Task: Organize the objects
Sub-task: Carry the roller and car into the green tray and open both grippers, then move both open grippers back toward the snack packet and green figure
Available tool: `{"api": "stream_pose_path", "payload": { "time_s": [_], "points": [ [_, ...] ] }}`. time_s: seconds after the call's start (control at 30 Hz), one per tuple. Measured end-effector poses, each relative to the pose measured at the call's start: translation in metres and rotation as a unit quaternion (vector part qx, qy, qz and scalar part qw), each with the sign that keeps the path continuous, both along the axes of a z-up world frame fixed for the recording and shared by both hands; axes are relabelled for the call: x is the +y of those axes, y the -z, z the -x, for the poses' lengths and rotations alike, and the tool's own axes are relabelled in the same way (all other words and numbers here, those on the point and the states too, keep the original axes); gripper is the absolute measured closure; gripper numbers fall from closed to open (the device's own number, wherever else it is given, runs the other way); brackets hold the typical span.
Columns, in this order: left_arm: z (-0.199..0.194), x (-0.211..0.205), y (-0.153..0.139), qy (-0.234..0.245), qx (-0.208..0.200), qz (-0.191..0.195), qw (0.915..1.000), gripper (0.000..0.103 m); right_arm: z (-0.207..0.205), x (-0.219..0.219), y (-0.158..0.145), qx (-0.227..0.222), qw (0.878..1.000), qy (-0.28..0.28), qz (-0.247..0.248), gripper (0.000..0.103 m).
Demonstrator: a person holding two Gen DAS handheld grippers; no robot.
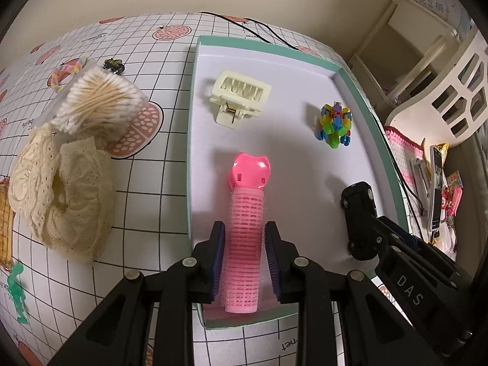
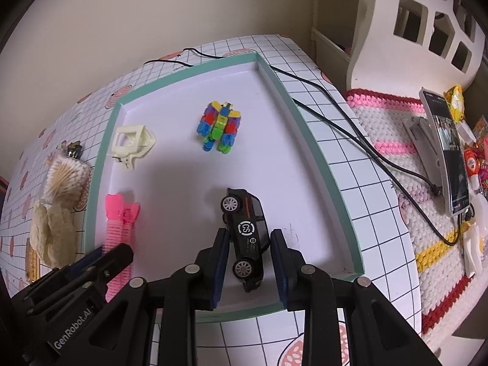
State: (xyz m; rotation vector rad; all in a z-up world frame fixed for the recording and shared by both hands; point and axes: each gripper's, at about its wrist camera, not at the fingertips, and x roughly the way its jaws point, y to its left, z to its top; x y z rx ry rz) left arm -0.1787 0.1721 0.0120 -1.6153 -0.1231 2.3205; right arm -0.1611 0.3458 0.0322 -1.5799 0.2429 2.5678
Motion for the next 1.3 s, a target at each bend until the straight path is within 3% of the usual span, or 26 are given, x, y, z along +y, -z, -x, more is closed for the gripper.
{"api": "stream_pose_path", "payload": {
  "time_s": [0.17,0.33,0.63,0.8,0.87,1.17,1.23,1.3],
  "points": [
    [0.003,0.0,-0.002,-0.001,-0.002,-0.008,1.0,0.075,-0.001,-0.002,-0.001,0.004,1.0,0.0,-0.002,0.073],
    [0.0,-0.002,-0.009,0.003,0.007,-0.02,0.9998,0.061,-0.003,-0.003,-0.004,0.008,1.0,-0.001,-0.004,0.072],
    [-0.007,-0.021,-0.024,-0.005,0.027,-0.033,0.9991,0.059,-0.006,-0.006,-0.009,0.014,1.0,0.0,-0.008,0.071],
    [-0.012,-0.036,-0.037,-0.008,0.047,-0.038,0.9981,0.05,-0.007,-0.01,-0.011,0.017,1.0,-0.001,-0.01,0.07],
    [-0.01,-0.038,-0.038,-0.012,0.051,-0.036,0.998,0.046,-0.007,-0.012,-0.011,0.018,1.0,-0.001,-0.011,0.055],
    [-0.006,-0.055,-0.04,-0.034,0.061,-0.011,0.9975,0.033,-0.007,-0.022,-0.014,0.023,1.0,-0.009,-0.016,0.038],
    [-0.005,-0.059,-0.038,-0.04,0.06,-0.005,0.9974,0.02,-0.007,-0.024,-0.014,0.023,1.0,-0.011,-0.017,0.033],
    [-0.005,-0.062,-0.037,-0.044,0.062,0.0,0.9971,0.016,-0.007,-0.027,-0.013,0.024,0.999,-0.015,-0.018,0.031]
  ]
}}
